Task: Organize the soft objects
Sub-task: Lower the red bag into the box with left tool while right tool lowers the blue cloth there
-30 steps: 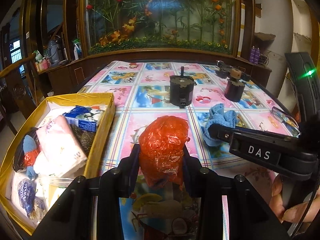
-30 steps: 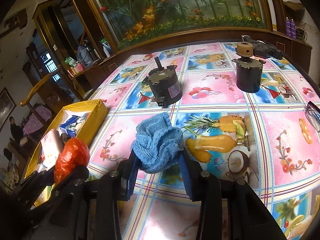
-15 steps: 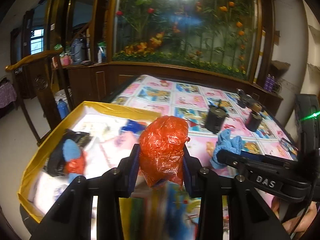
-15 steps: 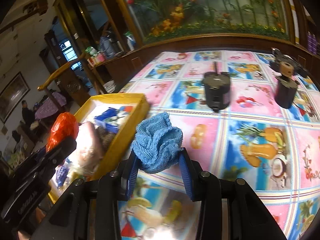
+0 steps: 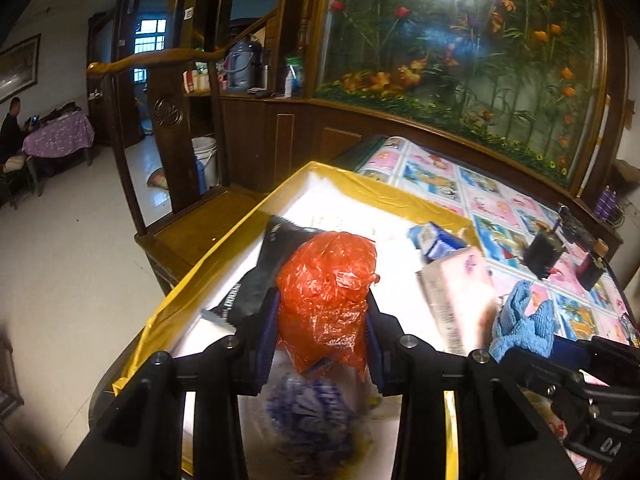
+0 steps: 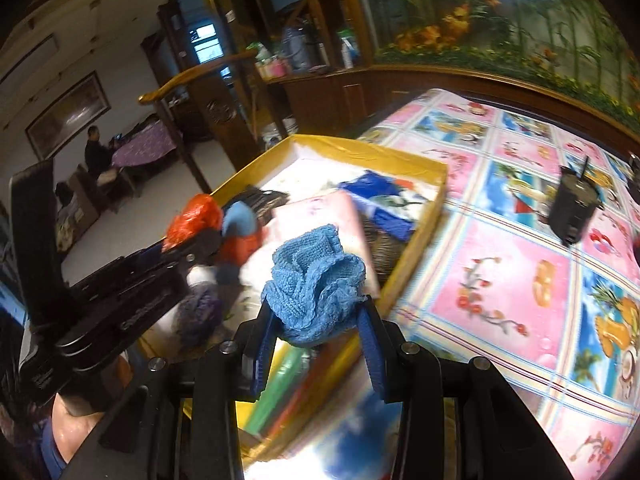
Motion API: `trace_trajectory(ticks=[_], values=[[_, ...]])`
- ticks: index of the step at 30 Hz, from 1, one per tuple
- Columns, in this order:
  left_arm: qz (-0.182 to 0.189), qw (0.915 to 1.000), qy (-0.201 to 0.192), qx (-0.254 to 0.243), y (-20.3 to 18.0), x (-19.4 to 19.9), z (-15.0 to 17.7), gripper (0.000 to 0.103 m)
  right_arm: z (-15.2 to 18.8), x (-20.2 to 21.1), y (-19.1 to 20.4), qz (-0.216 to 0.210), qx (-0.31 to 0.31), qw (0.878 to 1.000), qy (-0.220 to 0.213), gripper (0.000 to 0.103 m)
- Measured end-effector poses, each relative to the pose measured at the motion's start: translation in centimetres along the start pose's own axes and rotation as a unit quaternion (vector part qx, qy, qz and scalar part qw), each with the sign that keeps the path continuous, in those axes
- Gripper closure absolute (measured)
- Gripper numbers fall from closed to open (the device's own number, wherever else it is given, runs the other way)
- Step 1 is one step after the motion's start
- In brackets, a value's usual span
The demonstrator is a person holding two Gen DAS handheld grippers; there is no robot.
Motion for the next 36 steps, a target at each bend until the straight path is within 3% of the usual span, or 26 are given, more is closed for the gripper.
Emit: trace_trajectory(ticks=[5,15,27,36], values=[[-0.003,1.0,0.008,-0.004,0.5,-0.6,0.2,0.066,-1.2,-2.3,1.5,0.005,0.017,1.0,0.008,0.06],[0.001,0.9997,0.022,-0.013,0.2,-1.7,0.5,0.067,-3.6,-5.8,0.2,-0.032,-0.026,0.999,0.024,0.06],[-0.015,0.9989,0.034,-0.029,-0.6,-2.2,0.7,0.067,-3.3,-6.2,-1.0,-0.078,-0.048,0.996,0.007,0.059],[-0.049,0.9972,0.03,-0.048,-1.2,-2.2,0.7,0.065,-3.1,-6.1,-1.7,-0.106,-0.06,0.992,0.006,0.059]])
Point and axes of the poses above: each gripper's, at about its wrist camera, not at the fingertips, and x roughly against the way its jaws point, y to its left, z to its underside, the point moved 2 cm from there along -x, roughly the way its jaws point, and after that the axes turned 7 degrees about y, right-handed, at the moved point
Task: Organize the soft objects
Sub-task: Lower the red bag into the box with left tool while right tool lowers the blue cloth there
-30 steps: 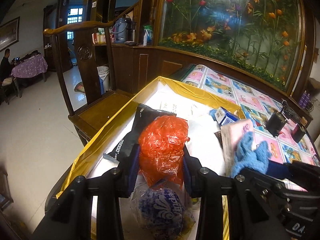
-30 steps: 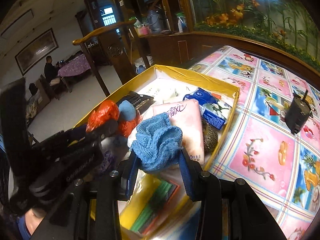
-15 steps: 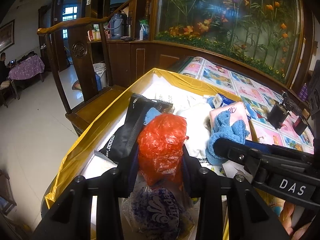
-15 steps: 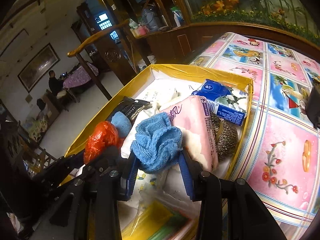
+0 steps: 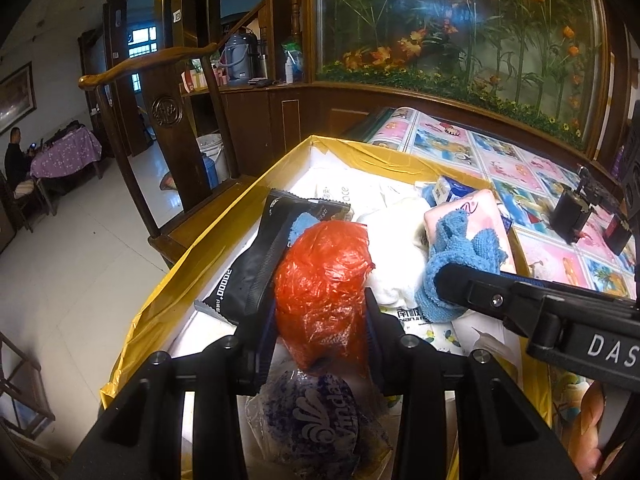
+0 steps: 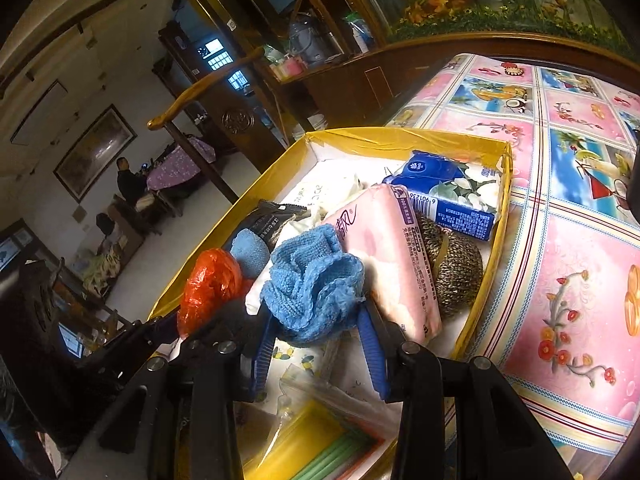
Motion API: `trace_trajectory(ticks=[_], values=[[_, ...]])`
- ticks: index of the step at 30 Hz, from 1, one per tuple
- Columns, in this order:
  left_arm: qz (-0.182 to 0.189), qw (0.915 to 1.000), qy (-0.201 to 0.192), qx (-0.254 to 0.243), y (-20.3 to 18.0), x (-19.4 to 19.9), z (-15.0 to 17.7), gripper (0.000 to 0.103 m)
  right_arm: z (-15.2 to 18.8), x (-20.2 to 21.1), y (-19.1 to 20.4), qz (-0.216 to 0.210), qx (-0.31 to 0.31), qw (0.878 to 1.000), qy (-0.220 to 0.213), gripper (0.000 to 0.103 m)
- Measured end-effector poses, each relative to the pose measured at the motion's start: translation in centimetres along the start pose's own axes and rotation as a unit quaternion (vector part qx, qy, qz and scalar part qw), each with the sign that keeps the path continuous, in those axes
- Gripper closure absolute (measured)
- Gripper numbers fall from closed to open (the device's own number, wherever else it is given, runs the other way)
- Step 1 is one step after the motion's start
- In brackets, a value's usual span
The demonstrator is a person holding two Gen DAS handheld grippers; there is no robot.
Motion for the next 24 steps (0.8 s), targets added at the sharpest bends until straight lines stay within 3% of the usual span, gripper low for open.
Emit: trace_trajectory(ticks=[9,14,19,24], values=[[-0.028,0.9996,0.002,-0.005,-0.3,-0.1,0.0,0.064,0.5,0.6,0.5,0.016,0.019,1.0,-0.007,0.058],[-0.037,0.9993,0.001,-0.008,-0.5,0.0,0.0,0.057,0.4,0.8,0.5,0.015,0.019,1.0,-0.006,0.055],[-0.036,0.9993,0.002,-0.007,-0.4,-0.1,0.0,0.049,0.5,1.3,0.6,0.011,0.022,1.0,-0.009,0.045],[-0.038,0.9993,-0.001,-0.008,-0.5,0.0,0.1,0.042,0.5,2.2,0.5,0.005,0.016,1.0,-0.023,0.043]])
Point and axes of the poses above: each gripper's, at about its wrist camera, not at the fingertips, and x roughly against the way its jaws point, y to its left, z to its underside, the point moved 2 cm from there along -x, roughly the way its jaws point, and after that the axes turned 7 degrees about y, right-handed, at the moved point
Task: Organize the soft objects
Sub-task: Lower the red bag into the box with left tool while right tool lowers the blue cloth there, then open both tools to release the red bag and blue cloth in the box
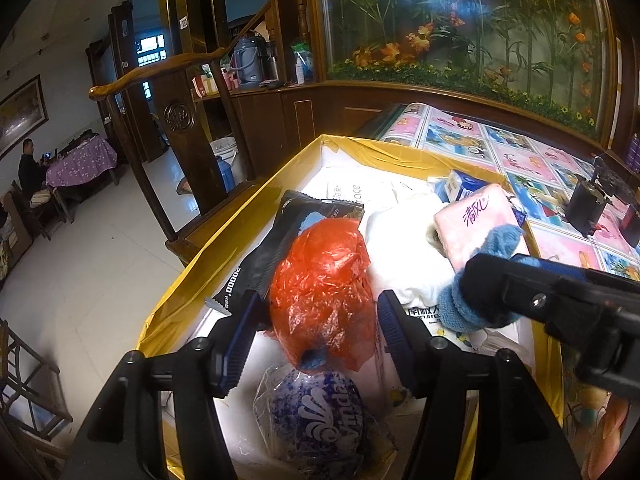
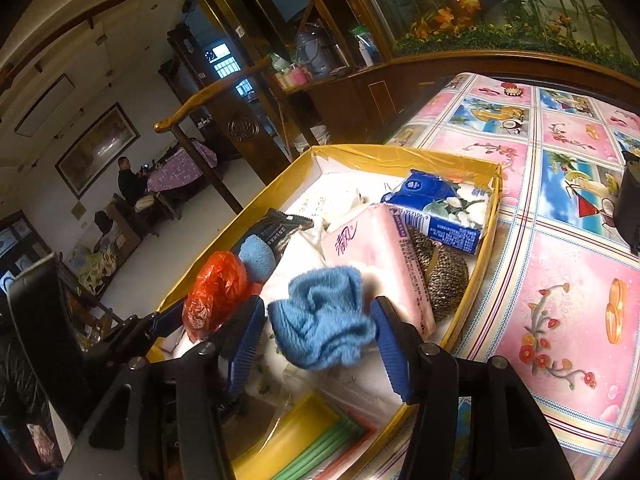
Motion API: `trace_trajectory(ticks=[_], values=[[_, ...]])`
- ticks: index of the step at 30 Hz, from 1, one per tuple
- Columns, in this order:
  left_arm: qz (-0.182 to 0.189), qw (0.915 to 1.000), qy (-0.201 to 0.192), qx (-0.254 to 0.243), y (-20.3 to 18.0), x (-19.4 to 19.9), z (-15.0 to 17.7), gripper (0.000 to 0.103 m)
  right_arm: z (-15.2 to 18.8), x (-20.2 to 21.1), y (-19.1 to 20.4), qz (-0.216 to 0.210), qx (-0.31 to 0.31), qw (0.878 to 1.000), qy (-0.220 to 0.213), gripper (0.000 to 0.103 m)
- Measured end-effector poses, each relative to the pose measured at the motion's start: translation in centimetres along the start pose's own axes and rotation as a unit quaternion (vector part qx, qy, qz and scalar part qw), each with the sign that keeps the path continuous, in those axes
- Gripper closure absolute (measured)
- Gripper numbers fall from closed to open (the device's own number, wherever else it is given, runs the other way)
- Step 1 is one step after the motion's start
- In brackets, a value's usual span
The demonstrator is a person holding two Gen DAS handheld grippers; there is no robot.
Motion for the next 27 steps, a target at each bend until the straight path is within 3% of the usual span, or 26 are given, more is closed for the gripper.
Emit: trace_trajectory(ticks=[5,11,16,22,27], values=[[-0.002,1.0,-0.005,0.004,0.1,0.2,0.1,0.032,-0.2,1.2,-0.6,-0.018,-0.019,1.0,-0.018,0.042],[-0.003,0.9999,-0.012,0.005,0.2,0.5,0.1,0.028,-0.4,3.1,-0.6,-0.022,-0.023,0.998,-0.046,0.04],[-0.007,0.9995,-0.023,0.02,0.6,0.9,0.2,0.021,-0.3,4.4,-0.4,-0.003,-0.019,0.997,-0.069,0.022],[0.012,0.9982,-0.036,0.046,1.1,1.9,0.5,0.017,0.4,6.5,-0.5,0.034,-0.009,0.994,-0.103,0.01],[0.019,0.9964,-0.067,0.049,0.9,4.3,0.7,0.01,1.1,7.7,-1.6,0.048,-0.014,0.992,-0.114,0.007]])
Point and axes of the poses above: each gripper's, at about its wrist camera, not at the fingertips, and x roughly against the way its jaws point, y to its left, z to its underside, the point moved 2 cm from there along -x, roughly the way its jaws point, and after that the axes turned 7 degrees about y, right-handed, at the moved point
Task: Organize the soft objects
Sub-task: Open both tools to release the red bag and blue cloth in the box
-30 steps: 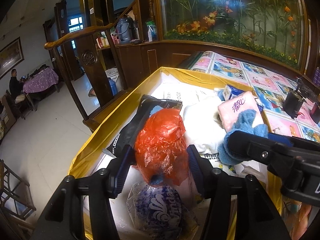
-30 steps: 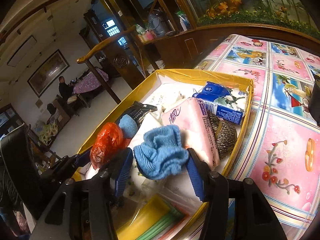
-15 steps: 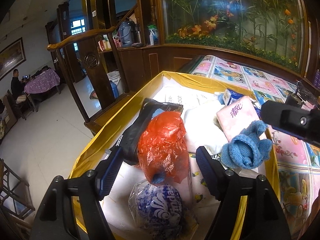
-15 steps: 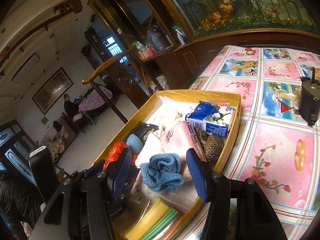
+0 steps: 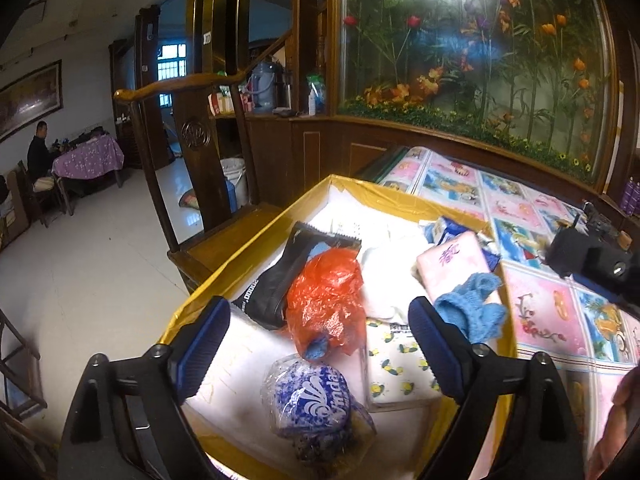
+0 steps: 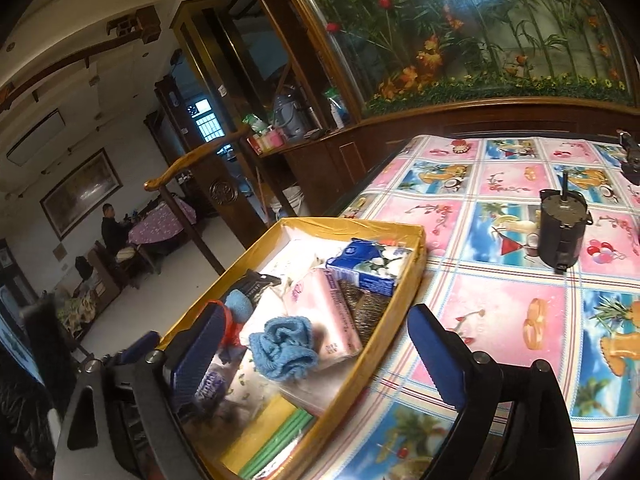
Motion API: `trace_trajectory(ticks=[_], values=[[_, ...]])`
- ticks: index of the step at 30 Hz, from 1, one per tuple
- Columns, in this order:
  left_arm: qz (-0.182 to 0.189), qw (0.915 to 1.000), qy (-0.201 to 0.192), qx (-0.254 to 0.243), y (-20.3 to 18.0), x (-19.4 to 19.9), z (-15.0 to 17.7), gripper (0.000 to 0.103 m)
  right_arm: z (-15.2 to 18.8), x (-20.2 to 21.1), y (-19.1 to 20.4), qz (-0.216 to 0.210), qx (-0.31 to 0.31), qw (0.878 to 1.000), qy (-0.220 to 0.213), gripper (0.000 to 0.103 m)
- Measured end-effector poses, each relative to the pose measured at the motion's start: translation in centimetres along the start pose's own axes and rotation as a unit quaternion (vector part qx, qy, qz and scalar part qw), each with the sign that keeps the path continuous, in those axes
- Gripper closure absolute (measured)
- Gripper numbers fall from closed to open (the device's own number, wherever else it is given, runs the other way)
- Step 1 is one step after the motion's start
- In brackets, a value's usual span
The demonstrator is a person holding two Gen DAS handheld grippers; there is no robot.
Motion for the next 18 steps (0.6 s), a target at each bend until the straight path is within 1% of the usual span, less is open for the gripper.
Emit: trace_trajectory(ticks=[3,4,5,6,7,8,9,10,13,15,18], values=[[0.014,0.9998,-0.017,0.004,0.2,1.5,0.0,0.007,0.7,0.7,-0.3,0.008,0.014,1.0,-0.015,0.005],[0.018,0.9997,-0.017,0.004,0.3,1.8,0.0,0.006,1.0,0.9,-0.1,0.009,0.026,0.999,-0.019,0.003],[0.02,0.9997,-0.013,0.004,0.4,2.0,0.0,0.005,1.3,1.1,0.0,0.001,0.035,0.999,-0.018,0.001],[0.023,0.9997,-0.01,0.004,0.4,2.2,-0.1,0.005,1.6,1.1,0.0,-0.012,0.04,0.999,-0.014,0.0],[0.023,0.9997,-0.007,0.003,0.5,2.2,-0.1,0.003,2.0,1.2,0.0,-0.026,0.045,0.999,-0.002,0.0],[0.023,0.9997,-0.005,0.001,0.6,2.3,-0.1,0.002,2.4,1.2,-0.1,-0.025,0.047,0.998,0.011,0.0],[0.023,0.9997,-0.006,-0.002,0.6,2.5,0.0,0.002,2.6,1.4,-0.3,-0.007,0.049,0.999,0.019,0.0],[0.024,0.9997,-0.011,-0.004,0.7,2.8,0.1,0.002,2.8,1.8,-0.5,0.014,0.051,0.998,0.017,0.0],[0.023,0.9994,-0.024,-0.004,0.9,3.5,0.3,0.0,3.1,3.1,-0.9,0.054,0.06,0.997,-0.009,0.0],[0.028,0.9992,-0.028,-0.01,0.8,3.9,0.4,0.0,3.2,3.5,-1.1,0.066,0.064,0.996,-0.014,0.0],[0.032,0.999,-0.027,-0.015,0.5,4.3,0.4,0.0,3.3,3.6,-1.3,0.07,0.06,0.996,-0.008,0.0]])
Point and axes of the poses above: each gripper's, at about its wrist camera, not at the fingertips, and x roughly against the way its jaws point, y to its left, z to its underside, the point moved 2 cm from there along -x, roughly the way its jaws point, and after that the axes turned 7 degrees about y, right-handed, at the moved point
